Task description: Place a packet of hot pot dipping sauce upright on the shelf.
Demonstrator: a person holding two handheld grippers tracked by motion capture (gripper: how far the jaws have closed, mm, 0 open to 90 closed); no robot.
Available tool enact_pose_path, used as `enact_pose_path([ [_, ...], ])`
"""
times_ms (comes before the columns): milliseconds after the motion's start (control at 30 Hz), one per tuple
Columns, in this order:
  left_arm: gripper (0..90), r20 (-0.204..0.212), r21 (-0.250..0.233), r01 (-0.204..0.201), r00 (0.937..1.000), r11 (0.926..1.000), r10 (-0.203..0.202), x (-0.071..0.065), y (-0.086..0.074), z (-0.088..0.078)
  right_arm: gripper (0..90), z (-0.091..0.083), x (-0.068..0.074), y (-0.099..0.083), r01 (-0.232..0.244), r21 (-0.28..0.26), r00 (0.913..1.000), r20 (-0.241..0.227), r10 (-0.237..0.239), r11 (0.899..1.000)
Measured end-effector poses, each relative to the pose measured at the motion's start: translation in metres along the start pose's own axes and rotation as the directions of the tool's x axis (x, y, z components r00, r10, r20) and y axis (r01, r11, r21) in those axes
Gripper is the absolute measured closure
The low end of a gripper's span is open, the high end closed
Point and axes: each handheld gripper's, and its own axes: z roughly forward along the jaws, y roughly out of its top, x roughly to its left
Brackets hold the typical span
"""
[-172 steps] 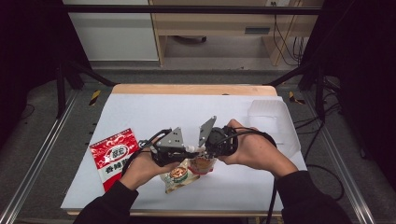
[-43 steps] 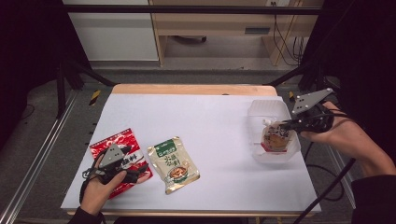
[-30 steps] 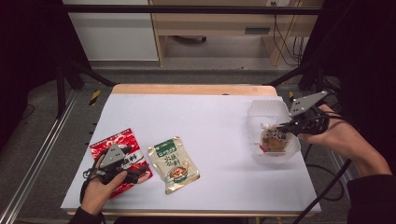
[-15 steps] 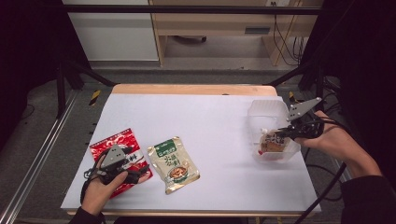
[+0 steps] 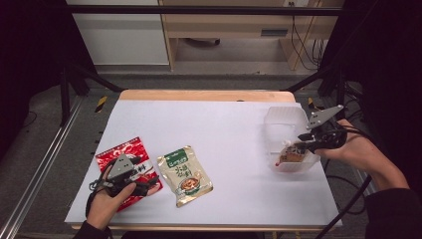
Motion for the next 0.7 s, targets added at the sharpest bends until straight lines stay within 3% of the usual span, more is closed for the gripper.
enact_pose_path([
  [133, 7.3, 0.0, 0.002, -0.001, 1.0, 1.0, 0.001, 0.0, 0.0, 0.0, 37.3, -0.006, 0.004, 0.003, 0.006, -0.023, 0.9992, 0.04, -0.005, 1.0],
  [333, 7.3, 0.002, 0.002, -0.002, 1.0, 1.0, 0.002, -0.001, 0.0, 0.001, 19.0, -0.015, 0.015, 0.015, 0.019, -0.061, 0.9958, 0.09, -0.013, 0.998],
  [600, 7.3, 0.003, 0.01, -0.009, 1.0, 0.9999, 0.009, -0.001, 0.0, 0.001, 7.6, -0.019, 0.043, 0.039, 0.07, -0.142, 0.9915, 0.118, -0.053, 0.987],
  [700, 7.3, 0.003, 0.01, -0.009, 1.0, 0.9999, 0.009, -0.002, 0.0, 0.001, 8.6, -0.018, 0.057, 0.048, 0.085, -0.162, 0.9902, 0.123, -0.065, 0.983],
])
